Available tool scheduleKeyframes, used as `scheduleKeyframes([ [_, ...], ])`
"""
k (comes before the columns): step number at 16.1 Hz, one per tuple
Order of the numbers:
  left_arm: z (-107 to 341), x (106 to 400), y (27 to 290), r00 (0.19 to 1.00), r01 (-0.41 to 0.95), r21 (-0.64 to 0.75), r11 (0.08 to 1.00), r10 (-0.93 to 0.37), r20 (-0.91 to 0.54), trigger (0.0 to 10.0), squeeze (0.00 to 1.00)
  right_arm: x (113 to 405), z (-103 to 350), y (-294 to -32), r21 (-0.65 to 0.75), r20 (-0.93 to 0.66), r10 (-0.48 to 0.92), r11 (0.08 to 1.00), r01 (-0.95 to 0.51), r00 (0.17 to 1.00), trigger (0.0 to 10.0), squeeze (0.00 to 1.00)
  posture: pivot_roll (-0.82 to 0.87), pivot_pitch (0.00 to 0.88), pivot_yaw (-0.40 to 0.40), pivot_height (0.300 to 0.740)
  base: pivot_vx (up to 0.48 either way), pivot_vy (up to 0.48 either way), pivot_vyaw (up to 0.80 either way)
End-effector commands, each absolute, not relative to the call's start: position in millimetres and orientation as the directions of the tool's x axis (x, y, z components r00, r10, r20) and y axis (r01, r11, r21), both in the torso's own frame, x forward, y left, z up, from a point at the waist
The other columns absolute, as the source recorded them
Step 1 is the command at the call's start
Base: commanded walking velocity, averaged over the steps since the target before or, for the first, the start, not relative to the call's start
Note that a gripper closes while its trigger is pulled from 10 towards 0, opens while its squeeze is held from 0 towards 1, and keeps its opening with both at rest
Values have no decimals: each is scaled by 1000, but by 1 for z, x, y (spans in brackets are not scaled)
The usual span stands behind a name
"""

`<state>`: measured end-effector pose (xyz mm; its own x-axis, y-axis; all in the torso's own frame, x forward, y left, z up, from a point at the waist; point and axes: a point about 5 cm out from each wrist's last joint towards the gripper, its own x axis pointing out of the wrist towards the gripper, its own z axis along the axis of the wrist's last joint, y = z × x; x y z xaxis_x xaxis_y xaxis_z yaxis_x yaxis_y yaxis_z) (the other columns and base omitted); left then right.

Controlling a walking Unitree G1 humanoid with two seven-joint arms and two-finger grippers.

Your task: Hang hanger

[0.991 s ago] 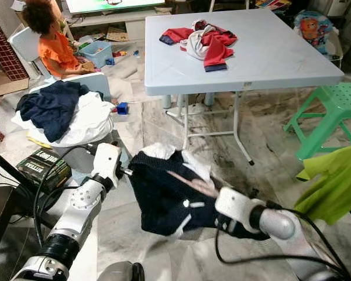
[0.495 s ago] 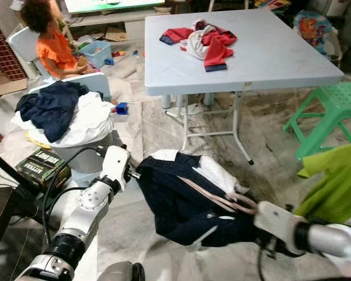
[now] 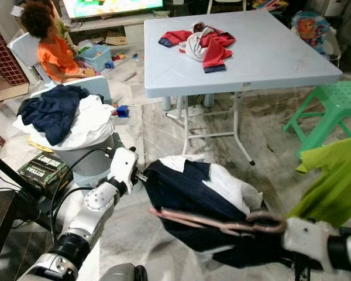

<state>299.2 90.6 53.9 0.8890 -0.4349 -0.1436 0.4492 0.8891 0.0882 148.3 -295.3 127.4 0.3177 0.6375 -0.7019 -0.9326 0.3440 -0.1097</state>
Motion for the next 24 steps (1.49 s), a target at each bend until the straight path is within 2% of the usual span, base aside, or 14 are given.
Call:
scheduleKeyframes([
  [1,63,314,147,971,217,103,971,-203,-126,10000,0,146,136,-307,-50,-720,625,385,-922,300,10000,0,-143,0,62,740,0,0,0],
  [3,56,308,140,960,252,92,963,-237,-152,10000,0,161,167,-284,11,-480,795,429,-903,372,10000,0,-143,0,62,740,0,0,0],
  [7,51,303,128,937,313,41,949,-301,-174,10000,0,184,187,-264,47,-223,839,517,-855,496,10000,0,-131,0,58,740,0,0,0],
  [8,49,300,119,913,374,11,928,-366,-180,10000,706,197,187,-259,40,-154,808,580,-814,568,10000,0,-131,0,58,740,0,0,0],
  [9,49,297,113,894,421,14,907,-413,-175,10000,1000,209,184,-256,8,-134,765,637,-771,630,10000,0,-128,0,56,740,0,0,0],
  [10,49,292,104,857,498,38,866,-485,-171,10000,1000,230,167,-256,-91,-186,637,747,-658,748,10000,0,-128,0,58,740,0,0,0],
  [12,50,289,99,825,555,63,830,-538,-172,10000,1000,238,153,-255,-180,-283,575,754,-632,767,10000,0,-122,0,57,740,0,0,0],
  [13,51,283,90,762,644,94,759,-625,-169,10000,1000,242,141,-248,-268,-343,552,718,-642,760,10000,0,-118,0,56,740,0,0,0],
  [16,49,270,81,632,774,199,601,-747,-206,10000,1000,262,131,-239,-428,-379,502,650,-628,777,10000,0,-109,0,57,740,0,0,0],
  [18,49,267,81,608,792,240,562,-763,-220,10000,1000,277,128,-236,-491,-362,461,644,-586,810,10000,0,-106,0,57,740,0,0,0],
  [21,51,267,87,603,792,294,535,-763,-235,10000,1000,290,121,-230,-568,-386,449,573,-591,806,10000,0,-89,0,54,740,0,0,0],
  [23,57,265,91,581,798,342,496,-783,-221,10000,1000,294,116,-228,-578,-416,484,513,-635,770,10000,0,-84,0,55,740,0,0,0],
  [24,65,262,92,548,803,392,448,-815,-191,10000,1000,293,111,-228,-581,-472,504,439,-685,723,10000,0,-78,0,56,740,0,0,0],
])
